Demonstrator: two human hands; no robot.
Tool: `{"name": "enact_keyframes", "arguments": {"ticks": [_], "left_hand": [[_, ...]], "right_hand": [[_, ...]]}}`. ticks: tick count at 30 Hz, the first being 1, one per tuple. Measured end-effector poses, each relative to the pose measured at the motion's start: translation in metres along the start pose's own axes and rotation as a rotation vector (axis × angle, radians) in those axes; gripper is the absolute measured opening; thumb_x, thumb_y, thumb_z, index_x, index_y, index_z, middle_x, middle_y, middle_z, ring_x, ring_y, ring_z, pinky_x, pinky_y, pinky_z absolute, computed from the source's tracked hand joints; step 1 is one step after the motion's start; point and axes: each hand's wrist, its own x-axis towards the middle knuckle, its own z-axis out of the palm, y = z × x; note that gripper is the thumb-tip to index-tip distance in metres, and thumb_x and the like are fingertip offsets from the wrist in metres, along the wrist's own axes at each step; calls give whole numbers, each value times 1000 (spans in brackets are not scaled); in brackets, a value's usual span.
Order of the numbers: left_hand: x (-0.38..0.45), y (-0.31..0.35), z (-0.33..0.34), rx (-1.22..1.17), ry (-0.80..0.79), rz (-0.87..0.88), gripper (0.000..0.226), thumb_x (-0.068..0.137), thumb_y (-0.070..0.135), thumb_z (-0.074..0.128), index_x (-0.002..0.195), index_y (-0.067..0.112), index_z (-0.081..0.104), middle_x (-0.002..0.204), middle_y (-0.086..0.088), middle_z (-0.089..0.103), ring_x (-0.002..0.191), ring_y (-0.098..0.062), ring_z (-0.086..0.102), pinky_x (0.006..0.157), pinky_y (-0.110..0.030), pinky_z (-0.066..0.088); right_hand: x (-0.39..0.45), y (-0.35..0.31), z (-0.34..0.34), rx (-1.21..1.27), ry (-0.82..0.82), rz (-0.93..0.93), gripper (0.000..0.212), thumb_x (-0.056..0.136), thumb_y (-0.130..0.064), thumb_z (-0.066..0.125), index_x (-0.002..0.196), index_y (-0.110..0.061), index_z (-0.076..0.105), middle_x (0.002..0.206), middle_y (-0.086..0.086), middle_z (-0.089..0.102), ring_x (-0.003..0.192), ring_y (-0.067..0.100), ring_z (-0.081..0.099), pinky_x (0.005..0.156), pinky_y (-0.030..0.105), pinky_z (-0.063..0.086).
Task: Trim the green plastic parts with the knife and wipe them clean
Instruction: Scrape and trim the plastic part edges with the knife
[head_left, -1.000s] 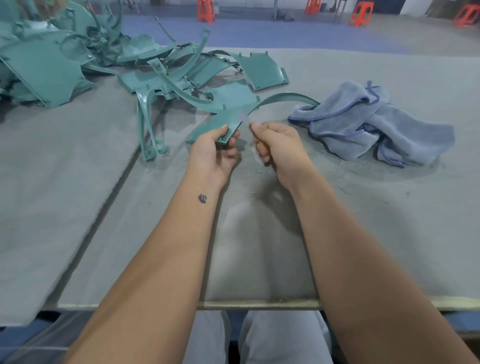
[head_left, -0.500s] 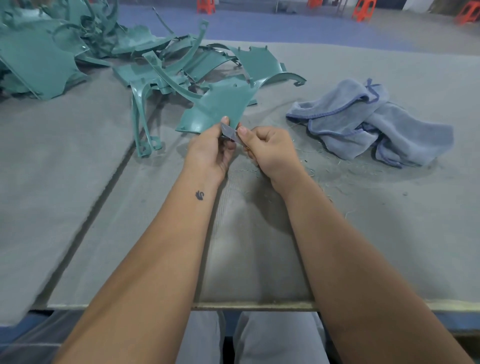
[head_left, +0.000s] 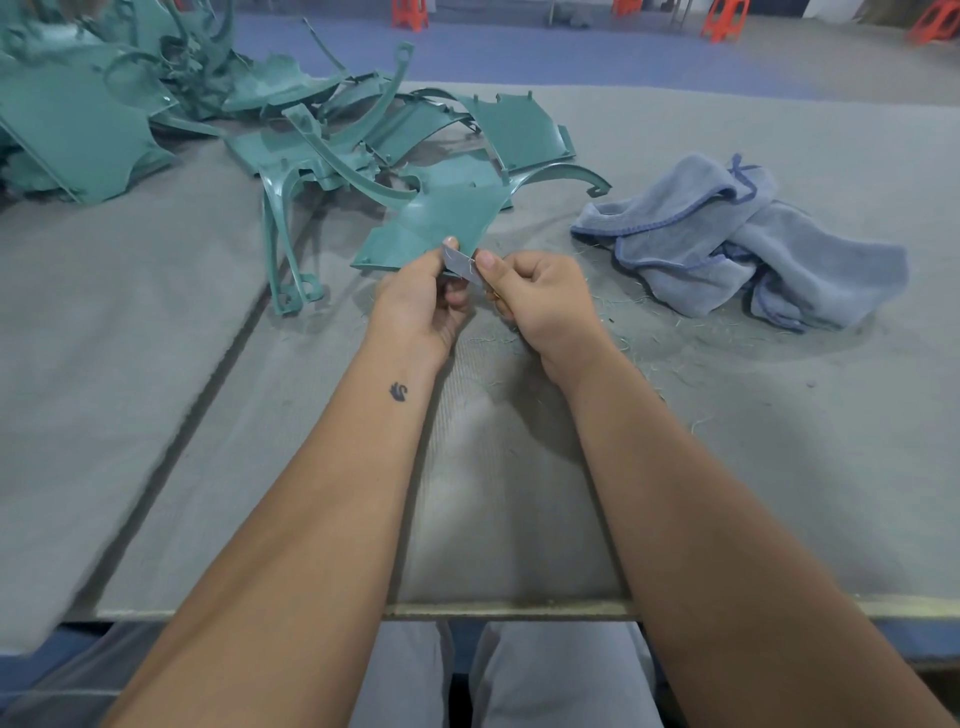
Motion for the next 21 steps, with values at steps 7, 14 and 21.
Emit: {"name": "enact_keyframes", "arguments": {"ticks": [7,14,21], "left_hand": [[0,-1,0,4,-1,12,23,95,5,55,72,9,52,65,-5,47,44,-6,35,36,-12,29],[-1,0,0,-18,-7,19,23,94,3,55,72,8,53,57,-3,49,41,-5,36,34,-13,28],[-3,1,-1,-7,-29,4,21,94,1,53,74,8,54,50,-1,53,37,-5,38,33,-13,29]], "right_hand": [[-1,-1,0,24,3,10,45,93,-22,63,49,-21,55,40,-6,40,46,13,30,48,26,26],[0,0,1,24,13,11,44,93,-24,63,51,-18,54,44,-2,39,48,16,30,49,29,26],[-2,-1,1,50,24,6,43,93,-22,63,52,-15,51,46,0,38,48,14,29,48,26,25]]}}
